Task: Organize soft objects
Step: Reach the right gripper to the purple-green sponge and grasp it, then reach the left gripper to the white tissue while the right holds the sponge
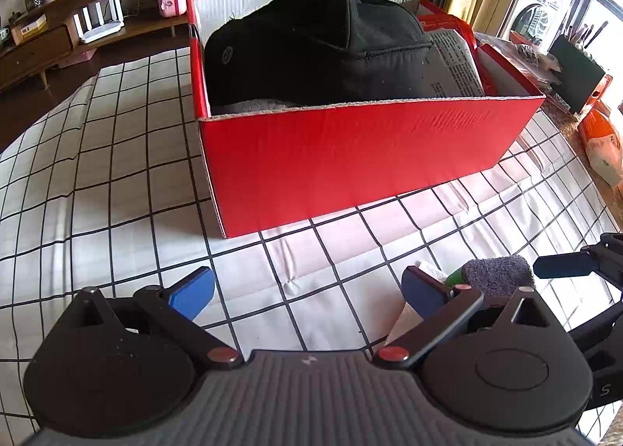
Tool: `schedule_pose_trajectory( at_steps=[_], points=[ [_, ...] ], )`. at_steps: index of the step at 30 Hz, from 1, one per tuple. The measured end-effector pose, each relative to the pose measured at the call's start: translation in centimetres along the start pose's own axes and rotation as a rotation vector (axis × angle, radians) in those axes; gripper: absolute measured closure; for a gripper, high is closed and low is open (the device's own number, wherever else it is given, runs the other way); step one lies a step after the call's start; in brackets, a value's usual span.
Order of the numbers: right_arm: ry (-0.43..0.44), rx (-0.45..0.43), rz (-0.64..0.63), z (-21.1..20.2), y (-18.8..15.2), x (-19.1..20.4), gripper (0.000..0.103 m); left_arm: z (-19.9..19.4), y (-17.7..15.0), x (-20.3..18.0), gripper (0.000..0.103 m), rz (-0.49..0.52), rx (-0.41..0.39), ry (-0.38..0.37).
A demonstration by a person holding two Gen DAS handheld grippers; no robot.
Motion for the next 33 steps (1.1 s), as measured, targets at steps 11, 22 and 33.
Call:
schedule_pose_trajectory(
  at_steps=[11,22,33],
  points=[
    [0.022,0.013,0.045,0.3,0.1,-0.5,0.026,1.0,0.0,-0.6,0.008,0.020,0.003,-0.030],
    [0.031,-0.008,0.066,-0.4,0.5,-0.8,0.027,0.9,0.6,-1.0,0.026,0.017,0.024,-0.049],
    [0.054,-0.032,0.078,-3.4,-0.2,-4.5,0.028,1.4,1.5,-3.5,0.025,0.101,0.105,-0.131]
  ],
)
Point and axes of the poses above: each gripper's, at about its wrist camera, not at the fingertips, and z roughly the way its jaws point, x to its left, y to its top, the point moved 6 cm from there along z, roughly the way its jaws point, and after that the axes turned 2 degrees about -y, right-handed, at the moved point
